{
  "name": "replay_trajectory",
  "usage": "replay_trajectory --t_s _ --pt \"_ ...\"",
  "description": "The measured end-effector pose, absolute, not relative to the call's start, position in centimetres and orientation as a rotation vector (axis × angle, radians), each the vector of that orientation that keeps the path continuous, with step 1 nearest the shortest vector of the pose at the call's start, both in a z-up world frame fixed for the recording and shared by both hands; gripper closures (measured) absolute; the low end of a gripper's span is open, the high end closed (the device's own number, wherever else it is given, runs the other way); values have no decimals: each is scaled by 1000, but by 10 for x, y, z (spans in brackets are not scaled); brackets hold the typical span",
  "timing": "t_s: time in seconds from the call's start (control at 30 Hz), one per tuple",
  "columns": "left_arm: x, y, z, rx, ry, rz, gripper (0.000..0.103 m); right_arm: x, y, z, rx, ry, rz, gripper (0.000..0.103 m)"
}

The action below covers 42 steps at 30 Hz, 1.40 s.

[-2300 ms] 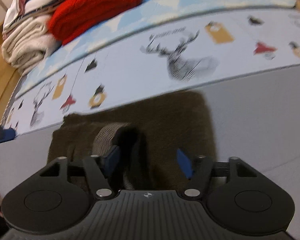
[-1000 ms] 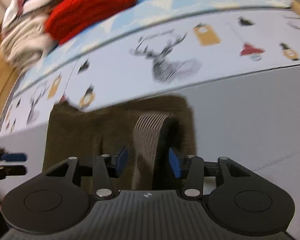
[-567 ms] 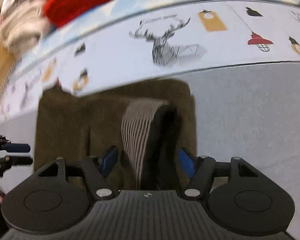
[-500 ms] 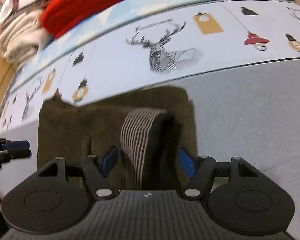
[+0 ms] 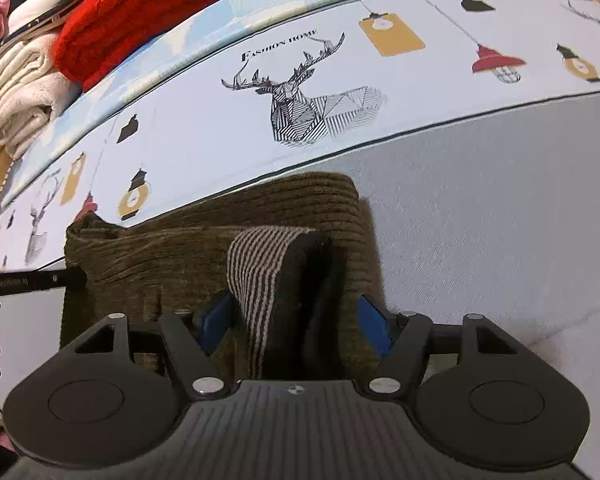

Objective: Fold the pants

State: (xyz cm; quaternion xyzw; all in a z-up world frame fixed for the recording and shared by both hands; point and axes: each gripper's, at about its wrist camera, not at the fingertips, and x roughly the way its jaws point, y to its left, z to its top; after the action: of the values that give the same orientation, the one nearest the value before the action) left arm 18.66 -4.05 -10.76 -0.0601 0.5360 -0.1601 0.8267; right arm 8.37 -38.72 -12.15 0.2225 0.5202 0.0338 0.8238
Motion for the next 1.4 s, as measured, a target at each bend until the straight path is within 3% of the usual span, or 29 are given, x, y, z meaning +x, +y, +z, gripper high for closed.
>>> replay_trajectory --t_s 0.03,0.07,0.1,0.13,0.27,0.47,0.67,0.77,0.83,0.9,1.03,1.3,1.4 --pt "186 -39 -105 -141 1134 -343 59 83 -387 -124 460 1124 82 20" --pt "184 -37 -102 -147 1123 -336 50 83 -386 -128 438 1148 89 16" --pt "183 -37 -98 -137 1109 -316 30 82 -385 -133 416 1179 99 9" --pt "183 -36 -96 -116 1091 -289 21 81 -384 -138 409 1200 110 7" --pt "188 -23 -94 -146 1102 -246 18 85 -389 -150 465 1229 127 1" --pt "197 -12 -150 -349 1355 -305 18 95 -384 -163 529 1247 161 1" --pt "196 -25 -165 -328 1338 -370 27 102 -376 -160 486 1223 154 1" --pt "197 -30 -162 -306 1313 -378 45 103 -372 -152 458 1176 173 16" --pt "197 -31 -152 -266 1271 -399 66 104 -371 -145 448 1136 186 35" --pt "198 -31 -137 -240 1213 -416 68 107 -372 -138 456 1090 186 41" --pt "200 -22 -106 -188 1071 -380 69 119 -368 -123 494 989 223 49" --pt "215 32 -74 -262 894 -248 68 162 -316 -84 429 792 325 50" --pt "220 42 -75 -241 885 -169 59 182 -300 -90 409 820 289 47"
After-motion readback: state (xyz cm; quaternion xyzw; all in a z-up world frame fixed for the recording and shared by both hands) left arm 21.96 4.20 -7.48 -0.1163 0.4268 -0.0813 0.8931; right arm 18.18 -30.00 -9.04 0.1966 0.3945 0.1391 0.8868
